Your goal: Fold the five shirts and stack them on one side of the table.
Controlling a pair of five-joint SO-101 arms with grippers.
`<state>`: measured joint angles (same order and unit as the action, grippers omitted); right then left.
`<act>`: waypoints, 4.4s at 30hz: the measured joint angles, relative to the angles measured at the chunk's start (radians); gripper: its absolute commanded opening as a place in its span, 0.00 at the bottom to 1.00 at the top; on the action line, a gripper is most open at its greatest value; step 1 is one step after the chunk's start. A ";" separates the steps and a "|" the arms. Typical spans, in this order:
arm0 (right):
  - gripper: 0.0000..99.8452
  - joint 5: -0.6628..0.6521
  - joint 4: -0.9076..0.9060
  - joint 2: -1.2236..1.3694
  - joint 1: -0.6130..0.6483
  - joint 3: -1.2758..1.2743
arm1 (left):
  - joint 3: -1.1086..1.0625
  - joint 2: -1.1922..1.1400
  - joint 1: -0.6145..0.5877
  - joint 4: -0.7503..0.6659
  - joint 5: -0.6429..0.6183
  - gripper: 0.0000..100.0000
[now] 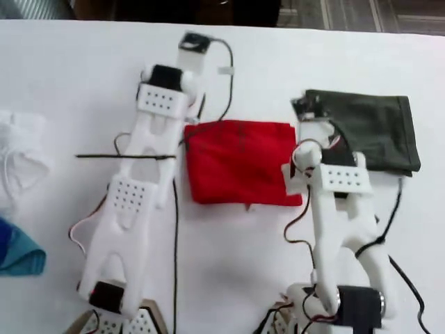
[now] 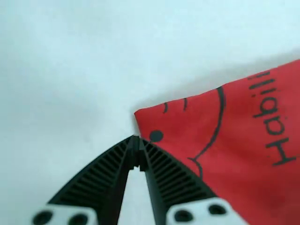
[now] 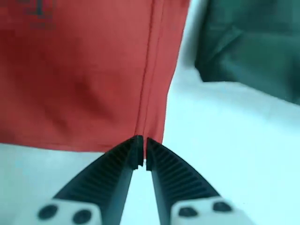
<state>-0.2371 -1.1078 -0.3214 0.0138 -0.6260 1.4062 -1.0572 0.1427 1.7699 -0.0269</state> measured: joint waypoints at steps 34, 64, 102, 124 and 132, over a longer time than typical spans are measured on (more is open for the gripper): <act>0.02 0.230 -0.434 1.174 0.058 1.402 | -1.846 1.003 0.178 -0.786 -0.173 0.03; 0.11 0.180 -0.637 1.111 0.052 1.468 | -1.746 1.177 0.034 -0.546 -0.005 0.03; 0.21 0.265 -0.368 1.002 0.114 0.873 | -1.872 1.257 -0.109 -0.546 -0.003 0.03; 0.15 0.235 -0.580 1.165 0.120 1.181 | -1.872 1.257 -0.109 -0.546 -0.003 0.03; 0.18 0.233 -0.614 1.135 0.124 1.232 | -1.872 1.257 -0.109 -0.559 -0.003 0.03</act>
<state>-0.0038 -1.7215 0.8140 0.1381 0.6061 -0.4657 0.1995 0.0338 1.2114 -0.0299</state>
